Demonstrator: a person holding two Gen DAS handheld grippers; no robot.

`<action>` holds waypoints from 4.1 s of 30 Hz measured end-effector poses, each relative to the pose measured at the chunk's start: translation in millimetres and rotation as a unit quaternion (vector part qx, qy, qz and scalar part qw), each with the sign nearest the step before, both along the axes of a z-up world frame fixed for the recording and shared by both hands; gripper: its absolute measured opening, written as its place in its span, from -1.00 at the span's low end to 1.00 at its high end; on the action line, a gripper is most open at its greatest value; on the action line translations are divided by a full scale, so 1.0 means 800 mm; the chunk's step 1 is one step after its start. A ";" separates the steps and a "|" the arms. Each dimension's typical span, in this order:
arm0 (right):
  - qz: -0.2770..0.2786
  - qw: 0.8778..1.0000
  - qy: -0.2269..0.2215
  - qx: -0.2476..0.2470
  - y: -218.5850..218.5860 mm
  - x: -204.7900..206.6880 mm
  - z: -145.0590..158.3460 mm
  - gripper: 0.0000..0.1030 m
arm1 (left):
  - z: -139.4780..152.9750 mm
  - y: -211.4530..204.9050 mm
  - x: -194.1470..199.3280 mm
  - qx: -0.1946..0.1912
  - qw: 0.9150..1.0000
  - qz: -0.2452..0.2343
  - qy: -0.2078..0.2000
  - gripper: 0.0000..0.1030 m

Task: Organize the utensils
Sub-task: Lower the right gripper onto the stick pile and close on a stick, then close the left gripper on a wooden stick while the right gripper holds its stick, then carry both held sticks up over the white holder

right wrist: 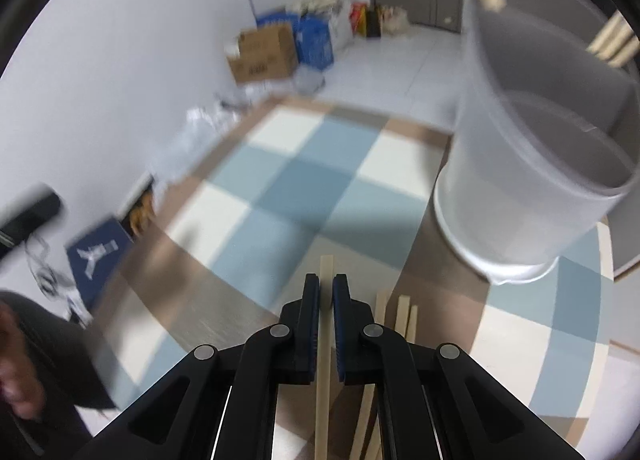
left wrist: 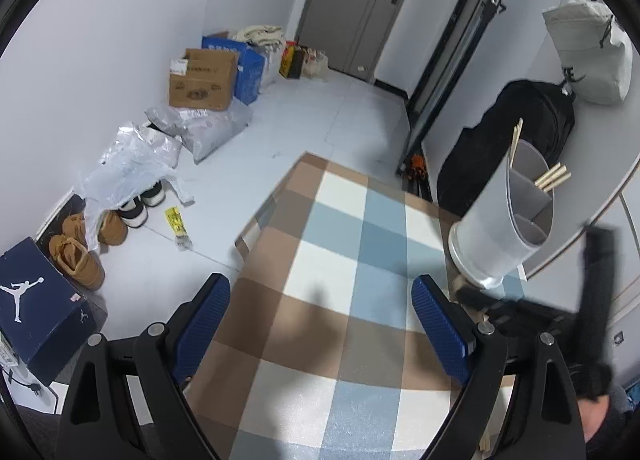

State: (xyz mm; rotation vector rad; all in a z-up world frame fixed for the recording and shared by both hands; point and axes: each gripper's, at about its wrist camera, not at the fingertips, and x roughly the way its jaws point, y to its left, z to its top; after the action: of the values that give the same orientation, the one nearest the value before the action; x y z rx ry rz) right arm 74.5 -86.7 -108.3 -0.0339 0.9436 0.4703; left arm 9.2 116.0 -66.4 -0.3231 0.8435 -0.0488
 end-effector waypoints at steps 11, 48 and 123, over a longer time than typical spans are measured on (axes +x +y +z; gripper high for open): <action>-0.051 0.985 -0.115 0.116 -0.082 -0.044 0.097 -0.89 | -0.015 -0.068 0.009 -0.013 0.993 -0.106 0.058 0.73; -0.140 0.945 -0.167 0.242 -0.223 -0.073 0.146 -0.88 | -0.070 -0.191 0.073 0.117 0.972 -0.043 0.198 -0.18; -0.099 0.914 -0.344 0.190 -0.171 0.130 0.228 -0.88 | 0.164 -0.191 0.206 -0.010 0.939 -0.075 -0.337 -0.97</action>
State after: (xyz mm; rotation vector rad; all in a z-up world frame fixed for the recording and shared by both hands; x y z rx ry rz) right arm 178.7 -223.6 73.9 0.2350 0.1481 0.4028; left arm 174.0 -36.6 64.9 -0.2363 0.1835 -0.2950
